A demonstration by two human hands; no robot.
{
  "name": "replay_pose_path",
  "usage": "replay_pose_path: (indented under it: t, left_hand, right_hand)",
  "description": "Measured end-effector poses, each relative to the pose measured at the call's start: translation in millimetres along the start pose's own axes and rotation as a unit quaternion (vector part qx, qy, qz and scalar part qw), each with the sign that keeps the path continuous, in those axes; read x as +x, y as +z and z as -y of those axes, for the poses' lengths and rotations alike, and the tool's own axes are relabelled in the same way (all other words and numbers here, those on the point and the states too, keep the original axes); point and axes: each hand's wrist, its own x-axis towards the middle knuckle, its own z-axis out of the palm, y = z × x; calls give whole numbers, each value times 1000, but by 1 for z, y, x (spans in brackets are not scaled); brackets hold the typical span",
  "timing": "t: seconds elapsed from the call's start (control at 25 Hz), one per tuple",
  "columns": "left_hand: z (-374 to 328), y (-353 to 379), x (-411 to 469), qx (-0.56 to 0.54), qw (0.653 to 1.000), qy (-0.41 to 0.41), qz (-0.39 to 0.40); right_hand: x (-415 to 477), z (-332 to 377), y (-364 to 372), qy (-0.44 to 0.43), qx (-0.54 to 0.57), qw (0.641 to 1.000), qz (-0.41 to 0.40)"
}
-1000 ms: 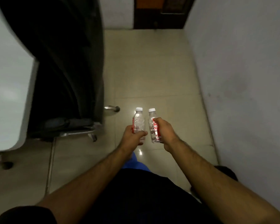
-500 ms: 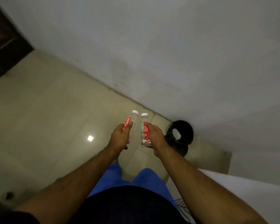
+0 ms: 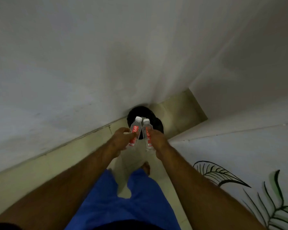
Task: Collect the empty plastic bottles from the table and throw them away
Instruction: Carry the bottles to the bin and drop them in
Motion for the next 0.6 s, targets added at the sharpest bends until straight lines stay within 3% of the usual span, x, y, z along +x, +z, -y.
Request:
replay_pose_path:
  t: [0.16, 0.36, 0.6]
  left_hand:
    - [-23, 6, 70, 76, 996, -12, 45]
    - [-28, 18, 210, 160, 984, -28, 77]
    - [-5, 43, 364, 262, 964, -16, 49]
  right_hand:
    - [58, -3, -9, 51, 77, 995, -34]
    - [186, -29, 4, 48, 172, 978, -110]
    - [351, -77, 40, 71, 199, 963, -164]
